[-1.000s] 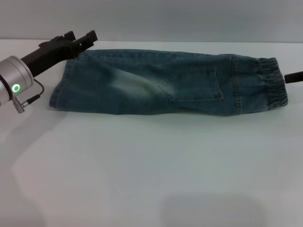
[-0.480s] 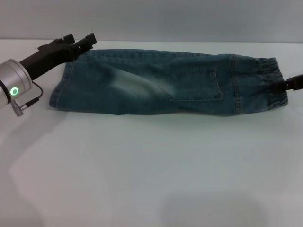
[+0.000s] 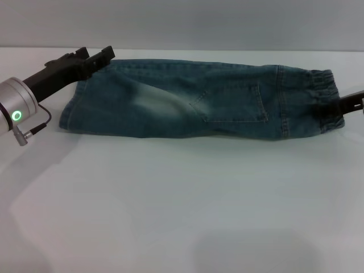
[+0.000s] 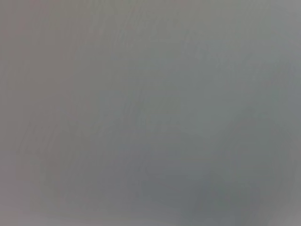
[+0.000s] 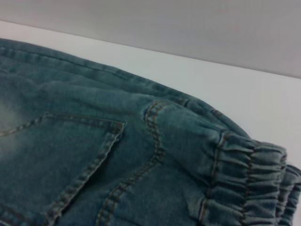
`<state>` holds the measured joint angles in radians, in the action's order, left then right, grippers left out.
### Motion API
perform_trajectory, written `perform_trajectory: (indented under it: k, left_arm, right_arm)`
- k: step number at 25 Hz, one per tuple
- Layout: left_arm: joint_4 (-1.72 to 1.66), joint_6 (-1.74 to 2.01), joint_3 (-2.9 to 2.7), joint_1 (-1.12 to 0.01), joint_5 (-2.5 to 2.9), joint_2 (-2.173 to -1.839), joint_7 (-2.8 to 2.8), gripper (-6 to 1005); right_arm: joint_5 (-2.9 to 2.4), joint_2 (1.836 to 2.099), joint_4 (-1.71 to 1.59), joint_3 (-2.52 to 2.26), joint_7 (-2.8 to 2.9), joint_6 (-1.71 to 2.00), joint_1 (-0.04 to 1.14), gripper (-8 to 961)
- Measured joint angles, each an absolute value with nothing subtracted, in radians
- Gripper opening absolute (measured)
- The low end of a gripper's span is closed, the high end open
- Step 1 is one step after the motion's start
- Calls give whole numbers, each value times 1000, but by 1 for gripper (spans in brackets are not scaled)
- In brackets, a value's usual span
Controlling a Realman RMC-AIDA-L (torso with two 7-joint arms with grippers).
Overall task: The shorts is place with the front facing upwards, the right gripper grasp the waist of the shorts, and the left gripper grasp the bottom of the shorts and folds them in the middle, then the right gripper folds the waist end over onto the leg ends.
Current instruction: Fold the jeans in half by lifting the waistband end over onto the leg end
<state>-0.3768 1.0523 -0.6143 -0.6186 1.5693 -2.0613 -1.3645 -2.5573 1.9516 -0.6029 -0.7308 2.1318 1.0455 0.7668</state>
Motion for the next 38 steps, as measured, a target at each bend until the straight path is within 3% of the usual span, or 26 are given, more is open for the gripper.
perform_trajectory:
  k: [7, 19, 24, 30, 38]
  left_arm:
    - [-364, 1057, -615, -612, 1569, -2061, -1363, 800]
    - [-364, 1100, -614, -591, 1564, -2060, -1353, 800]
    - [-365, 1132, -615, -588, 1563, -2060, -1324, 800]
    - [-364, 1134, -638, -589, 1563, -2062, -1313, 799]
    - [-357, 1130, -656, -610, 1566, -2065, -1311, 799]
  right_arm:
    - [-2552, 1987, -649, -732, 2121, 1044, 755, 488]
    - [-2545, 2020, -688, -739, 2071, 1038, 734, 448]
    - [-2469, 2049, -744, -738, 2005, 1023, 689, 265]
    - [-2422, 2054, -841, -734, 1989, 1150, 634, 105]
    - [-2421, 2061, -1098, -722, 2001, 1406, 498, 69]
